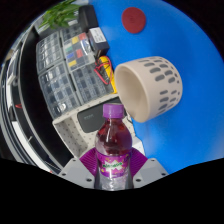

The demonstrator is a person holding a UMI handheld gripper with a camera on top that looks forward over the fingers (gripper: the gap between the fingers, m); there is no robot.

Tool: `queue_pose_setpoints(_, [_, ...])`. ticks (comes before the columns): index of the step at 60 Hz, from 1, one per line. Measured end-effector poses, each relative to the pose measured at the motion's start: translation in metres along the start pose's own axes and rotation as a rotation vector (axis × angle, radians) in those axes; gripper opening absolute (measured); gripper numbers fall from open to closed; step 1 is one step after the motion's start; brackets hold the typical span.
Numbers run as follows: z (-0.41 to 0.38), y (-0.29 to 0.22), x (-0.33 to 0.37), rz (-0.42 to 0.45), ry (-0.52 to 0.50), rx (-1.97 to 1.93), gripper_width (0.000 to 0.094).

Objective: Pour water

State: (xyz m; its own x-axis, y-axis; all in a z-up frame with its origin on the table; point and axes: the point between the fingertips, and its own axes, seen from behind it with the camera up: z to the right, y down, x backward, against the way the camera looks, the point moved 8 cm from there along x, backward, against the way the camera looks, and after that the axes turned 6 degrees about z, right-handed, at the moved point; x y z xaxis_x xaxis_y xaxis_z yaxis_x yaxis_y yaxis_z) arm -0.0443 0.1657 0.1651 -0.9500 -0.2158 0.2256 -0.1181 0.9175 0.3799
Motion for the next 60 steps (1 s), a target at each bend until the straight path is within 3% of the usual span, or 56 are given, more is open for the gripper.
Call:
queue_pose_setpoints(15, [-0.043, -0.009, 0.018, -0.019, -0.009, 0.614, 0.0386])
queue_pose_setpoints(23, [-0.093, -0.034, 0.023, 0.066, -0.1, 1.066, 0.0387])
queue_pose_setpoints(29, [-0.133, -0.043, 0.029, 0.091, -0.087, 1.357, 0.0386])
queue_pose_setpoints(33, [-0.14, -0.065, 0.03, 0.154, -0.096, 1.554, 0.0386])
queue_pose_setpoints(38, [-0.16, -0.085, 0.035, 0.213, -0.015, 1.785, 0.0387])
queue_pose_setpoints(43, [-0.161, -0.113, 0.035, 0.271, 0.0, 1.928, 0.0388])
queue_pose_setpoints(60, [-0.123, -0.204, 0.022, 0.272, 0.141, 1.967, 0.0386])
